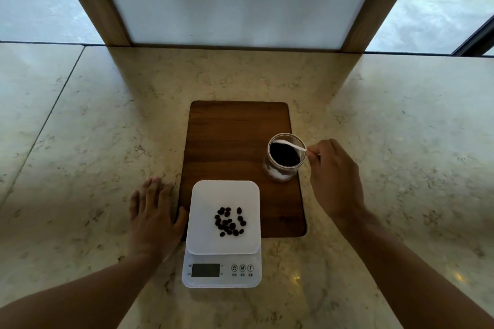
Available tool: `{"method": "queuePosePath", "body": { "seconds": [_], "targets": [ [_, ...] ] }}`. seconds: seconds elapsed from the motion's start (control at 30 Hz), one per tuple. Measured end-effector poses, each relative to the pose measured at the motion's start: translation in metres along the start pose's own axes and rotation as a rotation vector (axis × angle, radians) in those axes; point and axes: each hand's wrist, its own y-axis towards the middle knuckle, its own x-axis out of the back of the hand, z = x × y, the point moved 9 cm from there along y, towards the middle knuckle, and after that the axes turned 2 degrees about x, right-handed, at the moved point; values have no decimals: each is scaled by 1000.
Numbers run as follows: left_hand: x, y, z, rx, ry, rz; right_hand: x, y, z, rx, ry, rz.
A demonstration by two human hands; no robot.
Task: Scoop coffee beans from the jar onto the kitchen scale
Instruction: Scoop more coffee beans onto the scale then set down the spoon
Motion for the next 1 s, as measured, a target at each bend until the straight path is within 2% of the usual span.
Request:
{"method": "queuePosePath", "body": {
  "seconds": [0.13, 0.37, 0.53, 0.7, 0.9, 1.0],
  "targets": [
    [2, 0, -2, 3, -3, -4, -7, 2, 5, 119, -53, 104],
    [4, 0, -3, 8, -10, 5, -2, 11, 4, 215, -100, 202],
    [7, -1, -5, 4, -17, 7, 0, 26, 0, 120, -127, 184],
    [9, -1, -6, 1, -21, 6, -10, 21, 3, 92, -132, 254],
    [8, -1, -7, -1, -25, 15, 11, 36, -6, 20, -158, 152],
    [6, -1, -5, -1, -10, 14, 10, 38, -6, -11, -198, 181]
  ]
}}
